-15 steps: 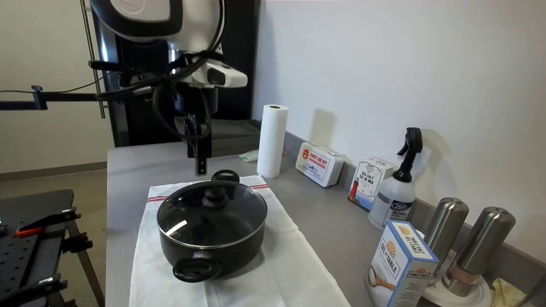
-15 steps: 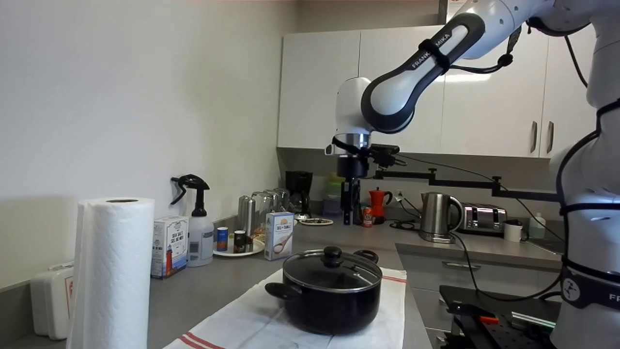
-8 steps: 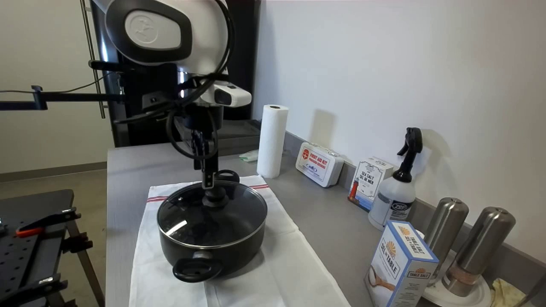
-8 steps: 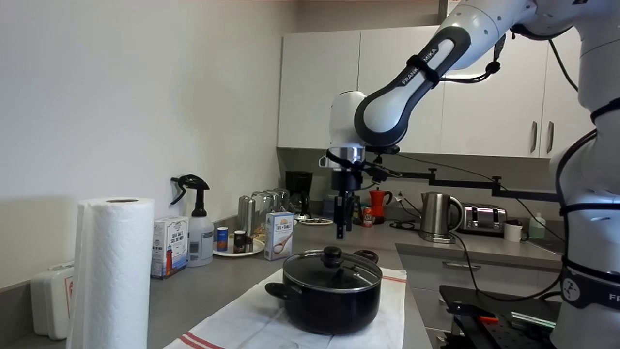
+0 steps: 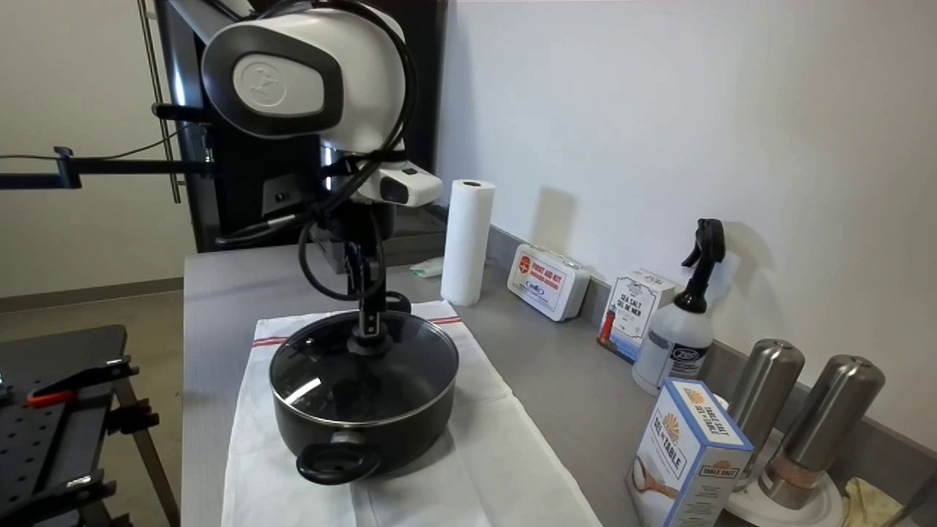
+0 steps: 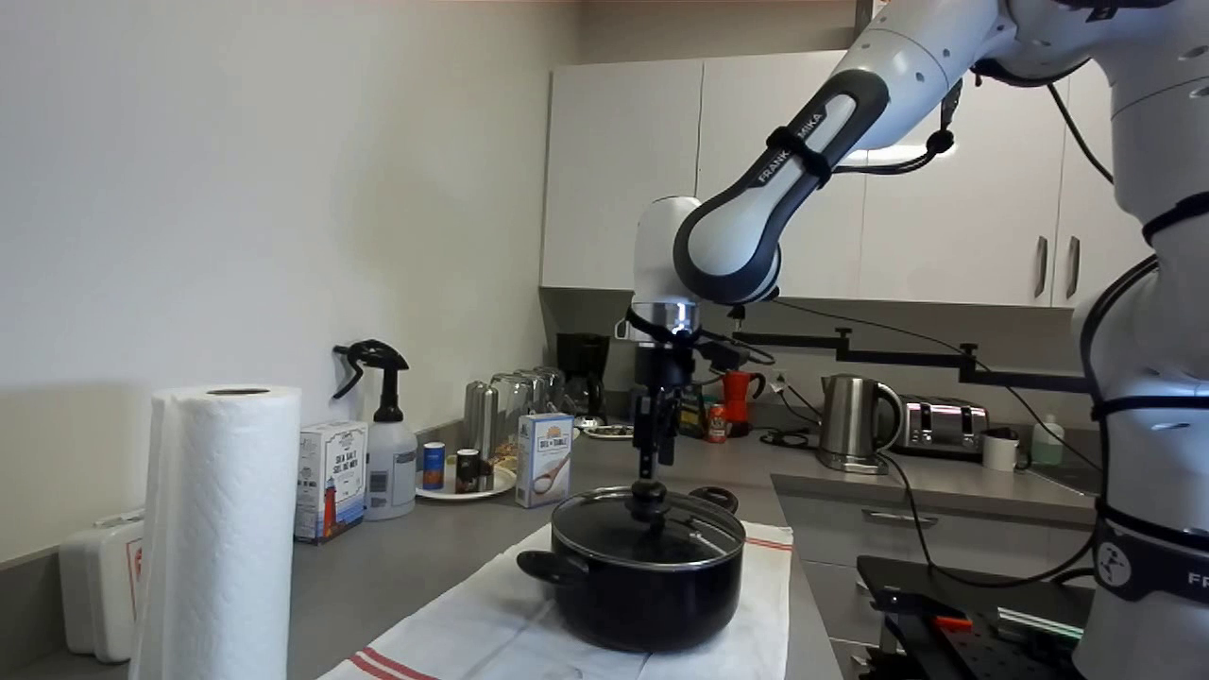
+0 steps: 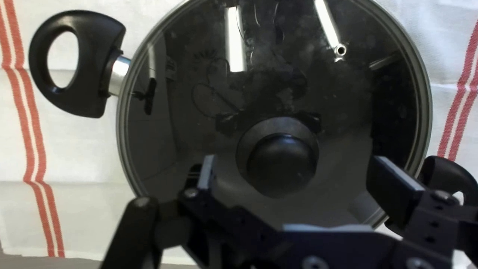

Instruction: Remove the lid from the pot

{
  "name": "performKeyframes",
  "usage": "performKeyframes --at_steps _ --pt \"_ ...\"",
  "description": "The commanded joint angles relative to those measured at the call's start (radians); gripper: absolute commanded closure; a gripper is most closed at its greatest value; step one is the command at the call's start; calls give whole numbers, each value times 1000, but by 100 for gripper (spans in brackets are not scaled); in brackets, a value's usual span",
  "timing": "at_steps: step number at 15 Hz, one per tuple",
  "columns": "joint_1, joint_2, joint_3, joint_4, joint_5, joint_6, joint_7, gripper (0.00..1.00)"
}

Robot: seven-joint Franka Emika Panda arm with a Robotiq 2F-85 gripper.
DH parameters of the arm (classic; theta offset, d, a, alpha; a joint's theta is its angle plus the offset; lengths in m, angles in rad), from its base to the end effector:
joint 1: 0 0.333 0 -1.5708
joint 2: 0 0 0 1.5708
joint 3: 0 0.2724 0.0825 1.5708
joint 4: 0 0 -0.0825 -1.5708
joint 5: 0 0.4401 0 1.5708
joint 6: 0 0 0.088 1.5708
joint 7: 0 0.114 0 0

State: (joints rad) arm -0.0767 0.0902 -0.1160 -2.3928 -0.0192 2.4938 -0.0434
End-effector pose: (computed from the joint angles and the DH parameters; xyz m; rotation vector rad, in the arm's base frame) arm 0.5205 -0.1028 0.1866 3.1113 -0.2080 0.0135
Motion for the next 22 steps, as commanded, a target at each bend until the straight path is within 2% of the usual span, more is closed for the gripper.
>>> performKeyframes --at_steps 1,10,11,13,18,19,22 --pt "-15 46 11 34 35 23 -27 0" --pt "-23 98 13 60 42 20 -27 0" --pt "-23 101 13 61 40 24 -26 25" --pt "-25 105 13 63 38 24 -25 32" --pt "-25 106 16 67 37 24 -23 72" --pt "-25 102 17 67 36 23 -23 75" --pt "-22 87 13 58 19 17 -11 75"
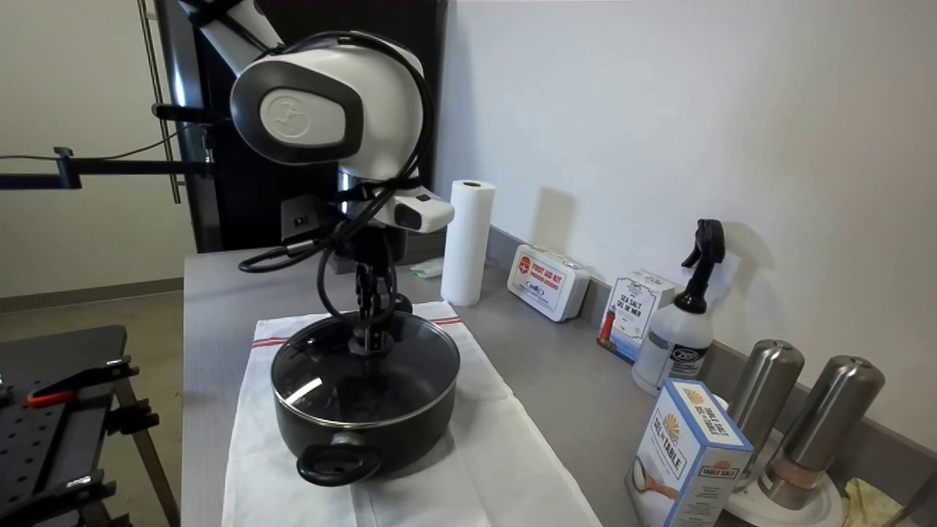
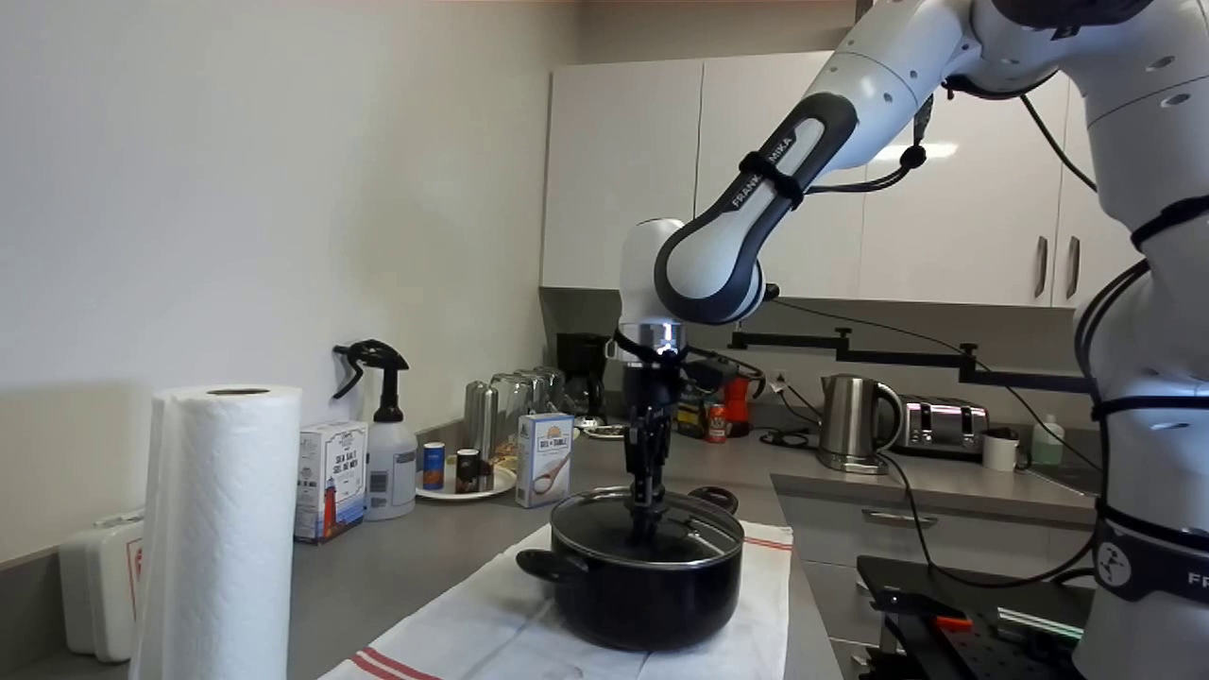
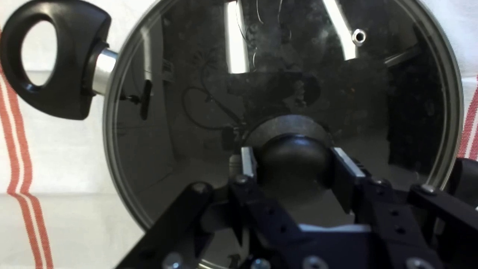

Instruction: Remove the lid from the pot

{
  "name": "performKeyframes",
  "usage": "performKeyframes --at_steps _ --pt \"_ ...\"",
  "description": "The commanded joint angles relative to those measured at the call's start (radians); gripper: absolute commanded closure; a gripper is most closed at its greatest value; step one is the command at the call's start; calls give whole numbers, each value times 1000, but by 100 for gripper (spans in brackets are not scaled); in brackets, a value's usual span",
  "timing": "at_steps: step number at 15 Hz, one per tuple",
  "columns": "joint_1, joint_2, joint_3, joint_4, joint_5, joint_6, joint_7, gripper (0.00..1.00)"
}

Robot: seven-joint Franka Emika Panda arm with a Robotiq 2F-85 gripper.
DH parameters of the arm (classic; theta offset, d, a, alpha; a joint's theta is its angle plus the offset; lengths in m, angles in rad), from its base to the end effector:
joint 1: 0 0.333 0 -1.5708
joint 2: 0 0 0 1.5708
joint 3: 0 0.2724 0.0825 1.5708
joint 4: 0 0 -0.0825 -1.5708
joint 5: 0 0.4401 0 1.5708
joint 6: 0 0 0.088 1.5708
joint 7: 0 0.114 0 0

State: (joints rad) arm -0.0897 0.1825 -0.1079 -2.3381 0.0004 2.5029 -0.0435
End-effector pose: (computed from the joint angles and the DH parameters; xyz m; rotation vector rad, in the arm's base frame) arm 0.5289 -0.1083 0.1610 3.1152 -0.2385 -0.0294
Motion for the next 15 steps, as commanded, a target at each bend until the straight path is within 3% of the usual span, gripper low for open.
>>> performKeyframes --at_steps 1,9,15 --pt "-6 -16 2 -2 -13 8 -2 75" --pt "9 -83 -13 -38 -134 0 59 75" --pt "4 -158 -10 -63 -165 -8 53 75"
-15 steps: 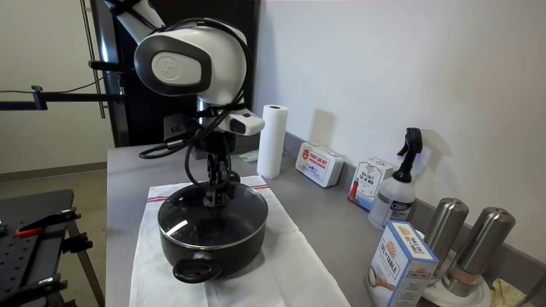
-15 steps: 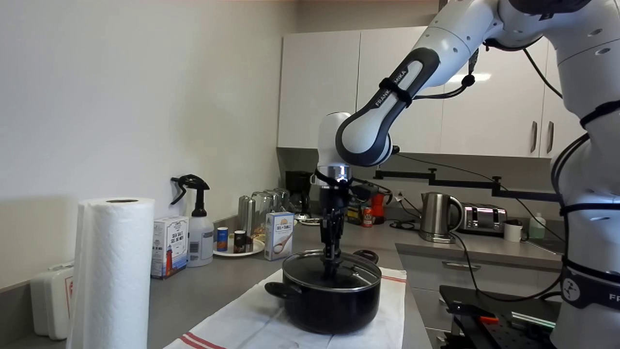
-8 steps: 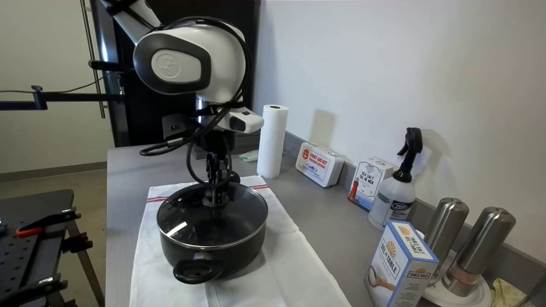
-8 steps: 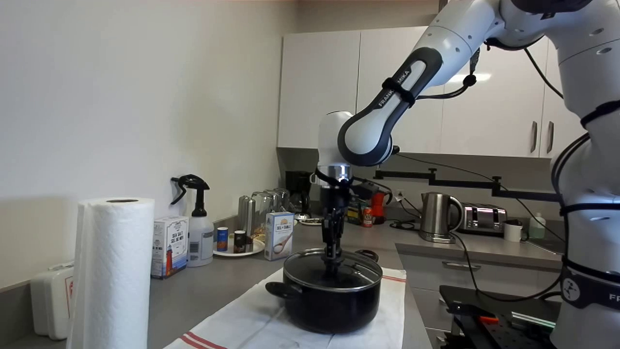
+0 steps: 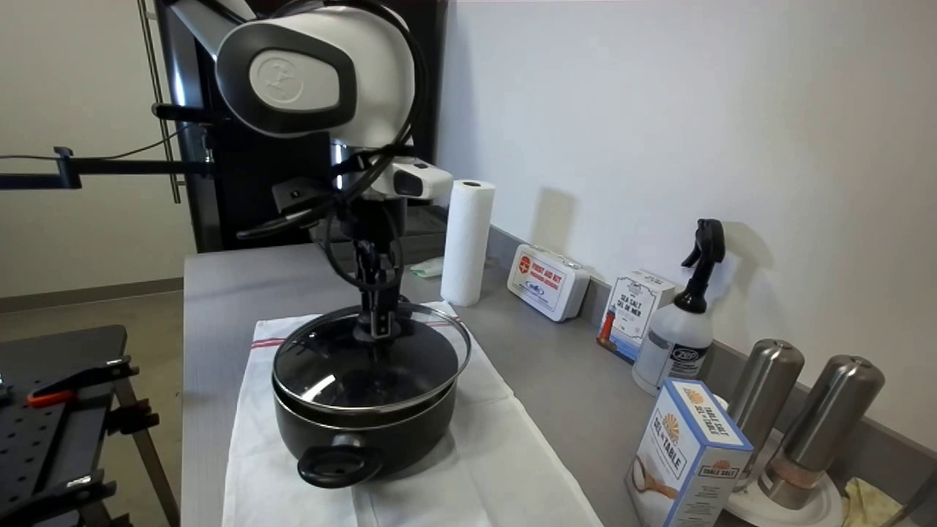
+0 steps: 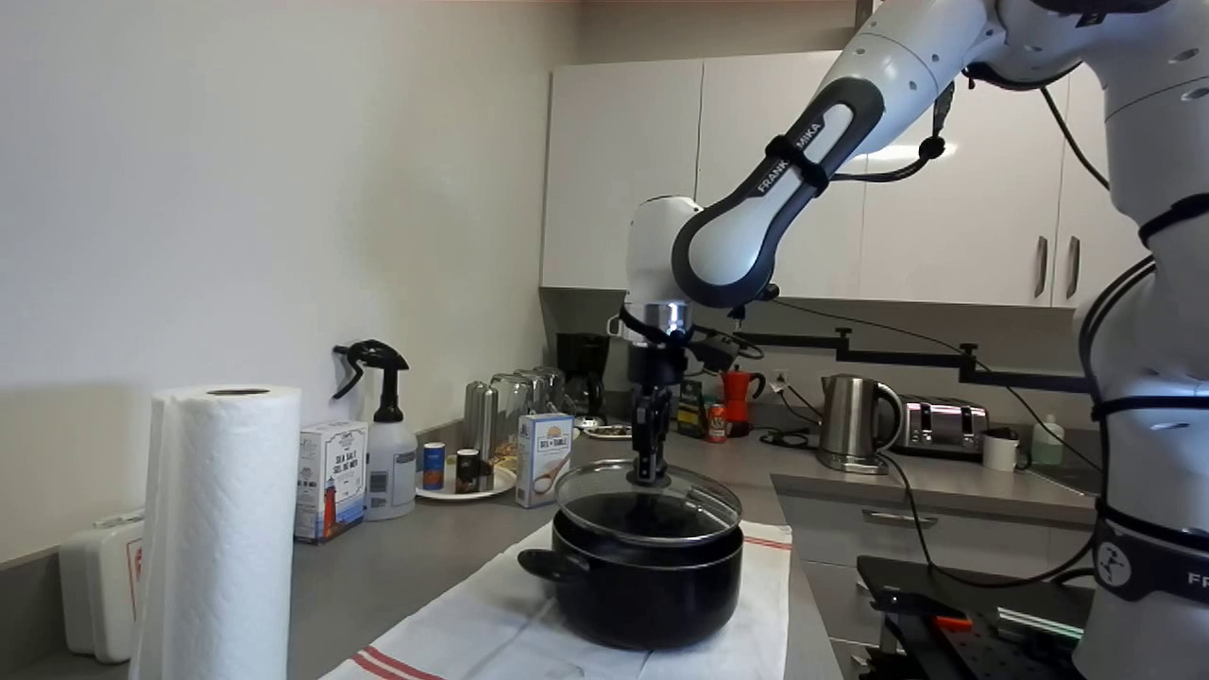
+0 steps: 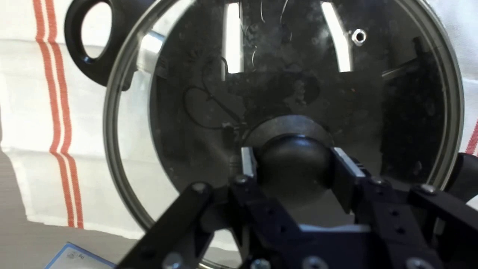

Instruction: Remove the lid from the pot

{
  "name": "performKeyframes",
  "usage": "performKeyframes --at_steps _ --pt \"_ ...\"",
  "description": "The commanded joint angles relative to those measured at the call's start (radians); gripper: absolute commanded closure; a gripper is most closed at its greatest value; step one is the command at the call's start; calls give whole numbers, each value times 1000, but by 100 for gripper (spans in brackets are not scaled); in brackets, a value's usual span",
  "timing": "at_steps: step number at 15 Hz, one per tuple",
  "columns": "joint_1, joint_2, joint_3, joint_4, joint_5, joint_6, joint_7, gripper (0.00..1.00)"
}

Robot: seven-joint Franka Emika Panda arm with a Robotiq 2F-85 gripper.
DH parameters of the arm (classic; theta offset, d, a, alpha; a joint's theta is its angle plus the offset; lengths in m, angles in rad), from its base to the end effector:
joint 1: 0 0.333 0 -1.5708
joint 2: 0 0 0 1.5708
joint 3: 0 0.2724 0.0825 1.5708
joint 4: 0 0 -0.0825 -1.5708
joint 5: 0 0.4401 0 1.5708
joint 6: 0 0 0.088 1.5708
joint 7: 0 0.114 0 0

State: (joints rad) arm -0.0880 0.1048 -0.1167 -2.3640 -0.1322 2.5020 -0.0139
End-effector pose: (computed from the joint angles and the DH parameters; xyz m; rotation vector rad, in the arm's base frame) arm 0.5296 -0.1110 0.1919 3.0428 -0.1296 0.0349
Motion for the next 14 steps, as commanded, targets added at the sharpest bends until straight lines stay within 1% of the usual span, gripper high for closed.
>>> performKeyframes --at_steps 1,8,14 --pt "1 -92 0 -42 -32 -7 21 75" --pt "7 -125 17 -59 -32 -18 14 75" --pt "45 -122 64 -63 -66 -27 23 75"
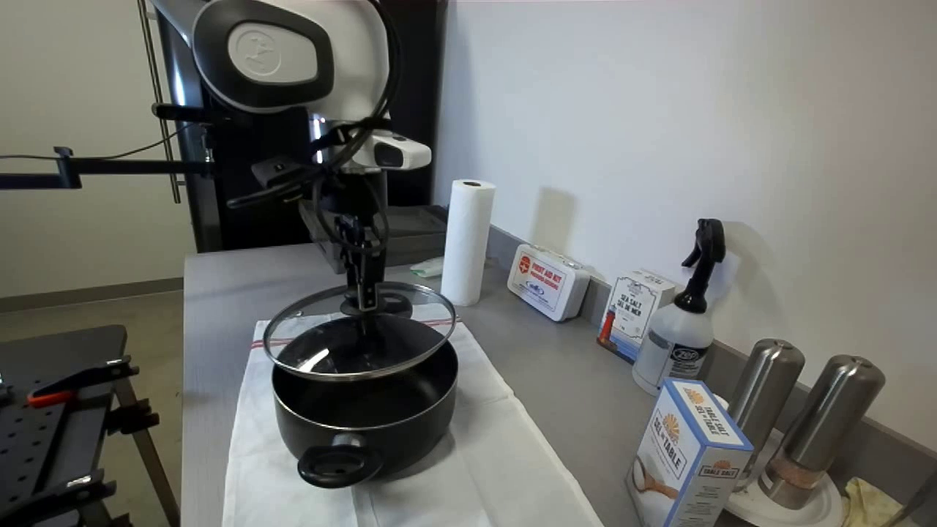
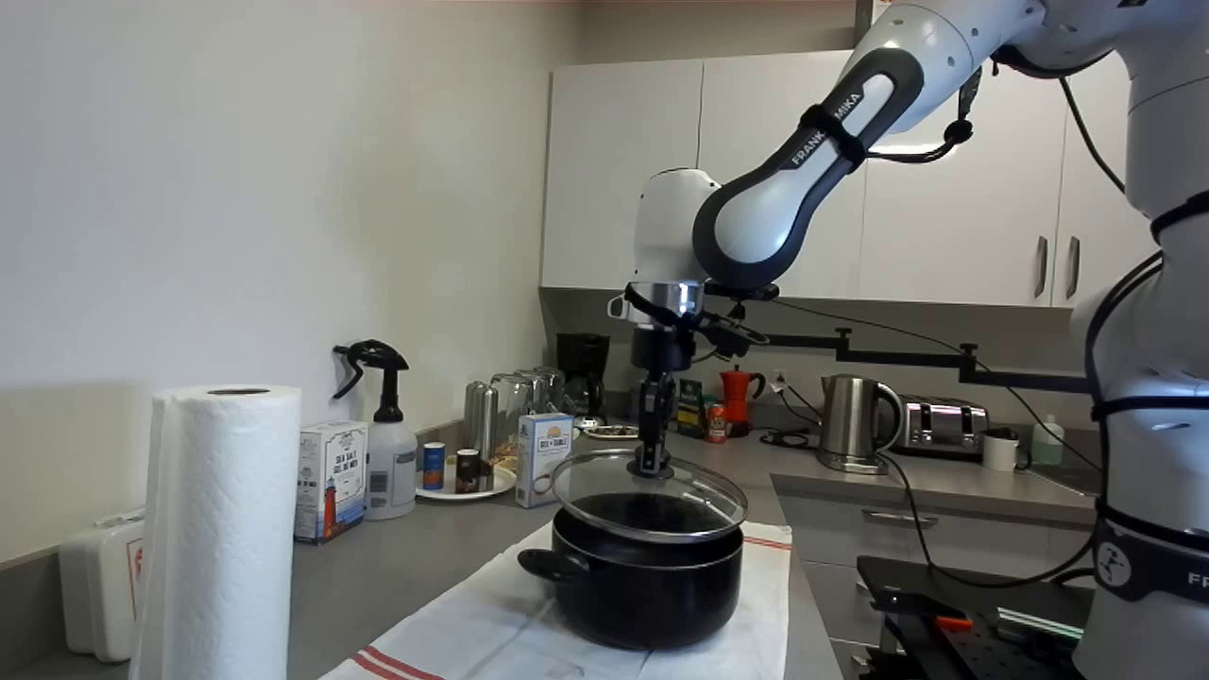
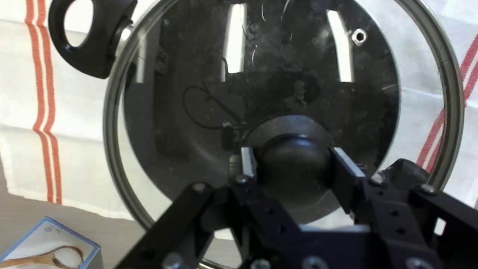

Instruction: Remove the lid from the pot

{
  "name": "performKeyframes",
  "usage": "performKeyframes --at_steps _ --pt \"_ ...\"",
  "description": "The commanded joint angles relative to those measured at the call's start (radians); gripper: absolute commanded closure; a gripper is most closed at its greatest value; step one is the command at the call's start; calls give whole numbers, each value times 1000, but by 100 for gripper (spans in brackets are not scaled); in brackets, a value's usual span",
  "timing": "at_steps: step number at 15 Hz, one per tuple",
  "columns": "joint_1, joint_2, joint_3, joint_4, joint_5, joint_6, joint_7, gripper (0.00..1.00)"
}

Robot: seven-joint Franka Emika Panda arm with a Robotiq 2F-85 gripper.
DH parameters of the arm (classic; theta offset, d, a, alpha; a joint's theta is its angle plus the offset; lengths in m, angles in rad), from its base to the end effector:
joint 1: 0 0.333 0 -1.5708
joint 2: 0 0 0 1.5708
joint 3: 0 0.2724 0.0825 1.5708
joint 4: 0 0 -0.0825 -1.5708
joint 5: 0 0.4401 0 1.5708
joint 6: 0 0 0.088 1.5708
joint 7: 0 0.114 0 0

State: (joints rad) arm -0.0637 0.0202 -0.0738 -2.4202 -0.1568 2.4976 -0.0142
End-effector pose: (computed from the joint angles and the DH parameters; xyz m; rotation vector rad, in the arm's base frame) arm 0.5243 -0.0724 0.2119 3.0375 -0.0007 0.0750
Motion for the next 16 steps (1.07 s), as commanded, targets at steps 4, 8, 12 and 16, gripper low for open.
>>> performKeyframes --at_steps 4,8,12,16 --pt "56 -28 62 6 -47 -25 9 75" --pt "101 -10 107 27 -58 -30 6 75" --pt "145 26 152 65 -65 -48 -7 75" --pt "186 84 189 123 -70 -88 -26 75"
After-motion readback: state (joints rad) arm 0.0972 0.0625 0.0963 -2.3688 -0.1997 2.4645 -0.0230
